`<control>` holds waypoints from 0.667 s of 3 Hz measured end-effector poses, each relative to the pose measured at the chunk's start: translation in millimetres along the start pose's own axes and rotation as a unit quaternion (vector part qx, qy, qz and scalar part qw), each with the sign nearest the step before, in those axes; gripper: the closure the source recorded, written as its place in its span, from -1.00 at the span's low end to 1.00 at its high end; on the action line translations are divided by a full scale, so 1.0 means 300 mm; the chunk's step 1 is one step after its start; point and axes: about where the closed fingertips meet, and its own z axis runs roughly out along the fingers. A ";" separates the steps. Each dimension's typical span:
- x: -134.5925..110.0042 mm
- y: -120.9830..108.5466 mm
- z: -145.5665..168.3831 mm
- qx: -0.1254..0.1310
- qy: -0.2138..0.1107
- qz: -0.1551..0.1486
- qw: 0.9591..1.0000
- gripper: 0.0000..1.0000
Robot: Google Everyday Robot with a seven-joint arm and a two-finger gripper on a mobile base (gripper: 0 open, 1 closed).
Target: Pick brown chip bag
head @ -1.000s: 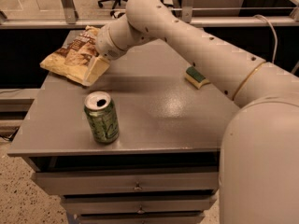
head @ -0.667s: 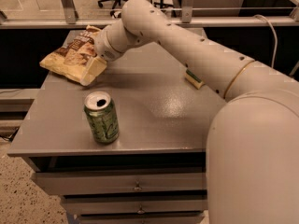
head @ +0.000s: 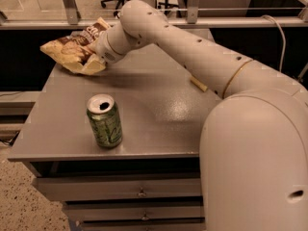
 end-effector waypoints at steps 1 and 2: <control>-0.002 0.000 -0.004 0.002 0.000 0.000 1.000 0.89; -0.010 0.000 -0.016 0.005 -0.001 -0.004 1.000 1.00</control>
Offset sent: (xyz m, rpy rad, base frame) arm -0.0193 -0.0165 0.0644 0.0308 -0.1546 0.0143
